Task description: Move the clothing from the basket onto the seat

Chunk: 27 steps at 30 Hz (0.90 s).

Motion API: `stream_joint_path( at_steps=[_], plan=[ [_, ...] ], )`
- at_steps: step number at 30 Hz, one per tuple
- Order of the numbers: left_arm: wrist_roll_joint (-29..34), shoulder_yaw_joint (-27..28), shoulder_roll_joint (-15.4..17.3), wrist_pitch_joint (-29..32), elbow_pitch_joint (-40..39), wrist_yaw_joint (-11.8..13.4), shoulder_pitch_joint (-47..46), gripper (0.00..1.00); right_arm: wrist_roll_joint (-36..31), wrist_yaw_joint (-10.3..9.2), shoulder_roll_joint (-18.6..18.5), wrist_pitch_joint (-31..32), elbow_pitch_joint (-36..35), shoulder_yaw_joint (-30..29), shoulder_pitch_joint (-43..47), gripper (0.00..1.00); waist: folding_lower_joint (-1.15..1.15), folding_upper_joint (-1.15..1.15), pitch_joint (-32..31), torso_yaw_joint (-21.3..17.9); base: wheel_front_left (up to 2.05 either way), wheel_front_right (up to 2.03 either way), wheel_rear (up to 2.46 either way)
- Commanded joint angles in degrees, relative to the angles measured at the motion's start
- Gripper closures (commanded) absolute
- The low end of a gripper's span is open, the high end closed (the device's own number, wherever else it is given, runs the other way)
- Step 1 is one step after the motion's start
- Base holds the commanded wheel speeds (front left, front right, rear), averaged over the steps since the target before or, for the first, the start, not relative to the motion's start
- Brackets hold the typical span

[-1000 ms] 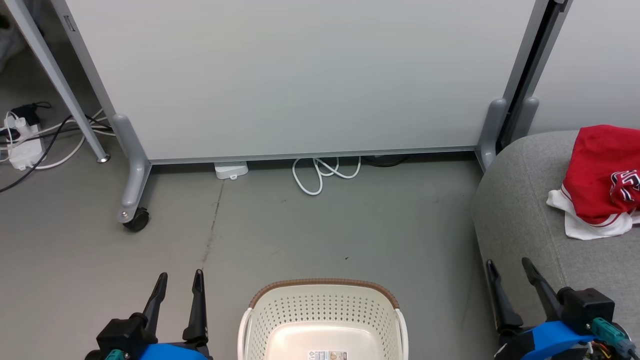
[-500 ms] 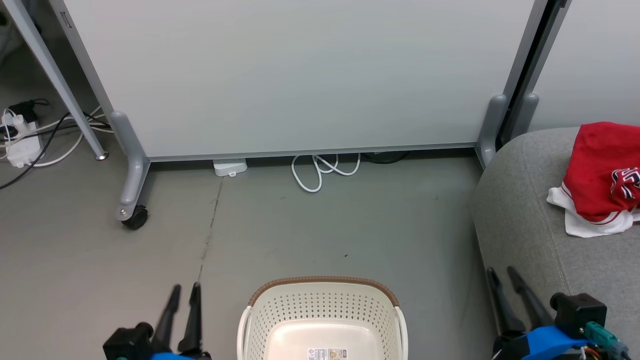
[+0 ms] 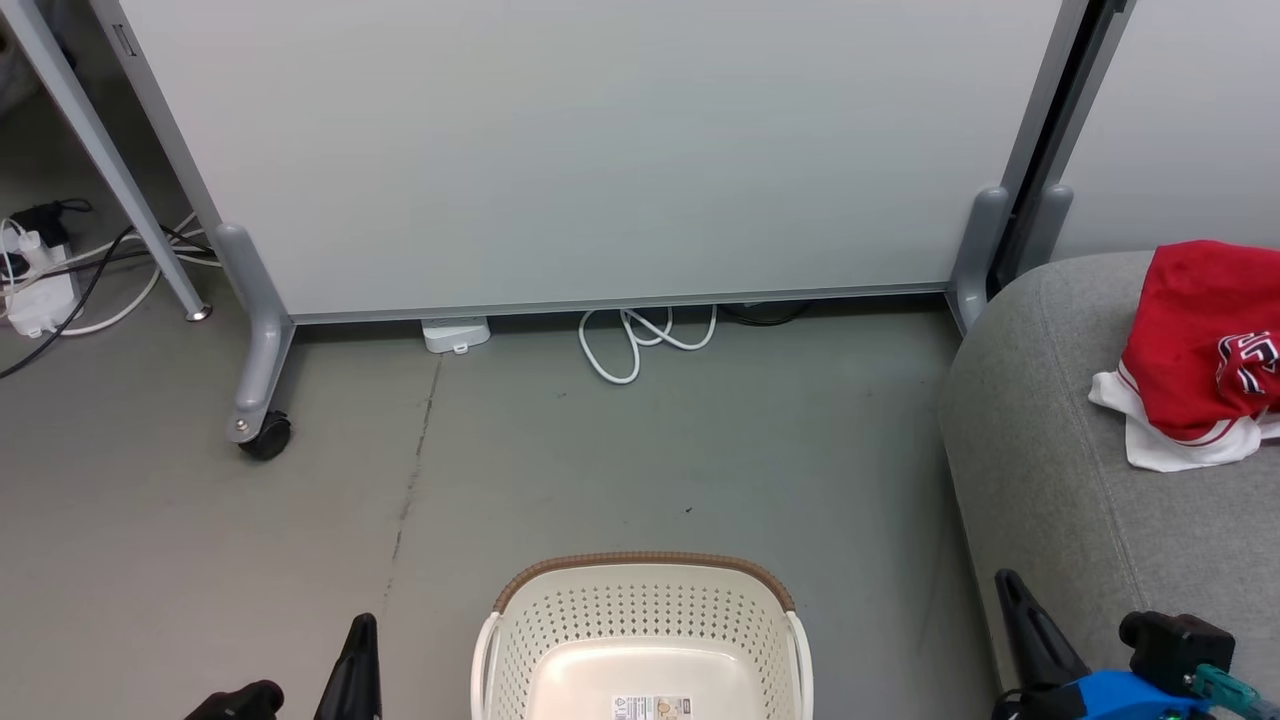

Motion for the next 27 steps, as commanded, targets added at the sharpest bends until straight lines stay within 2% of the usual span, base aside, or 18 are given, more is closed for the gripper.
stream_joint_path(
  at_steps=[1, 27],
  plan=[
    [-2.9, 0.9, 0.0, 0.7, -1.4, -0.1, -1.9, 1.0, 3.4, 0.0, -0.1, 0.4, -1.1, -0.3, -1.5, 1.0, 0.0, 0.0, 0.0, -0.1, 0.0, 0.0, 0.0],
    [-23.2, 4.5, -0.5, 6.5, -4.1, -0.2, -4.7, 1.0, 26.1, 0.01, -0.2, 3.6, -1.7, -1.6, -3.8, 1.0, -0.01, 0.0, 0.2, -1.3, 0.0, 0.0, 0.0]
  ],
)
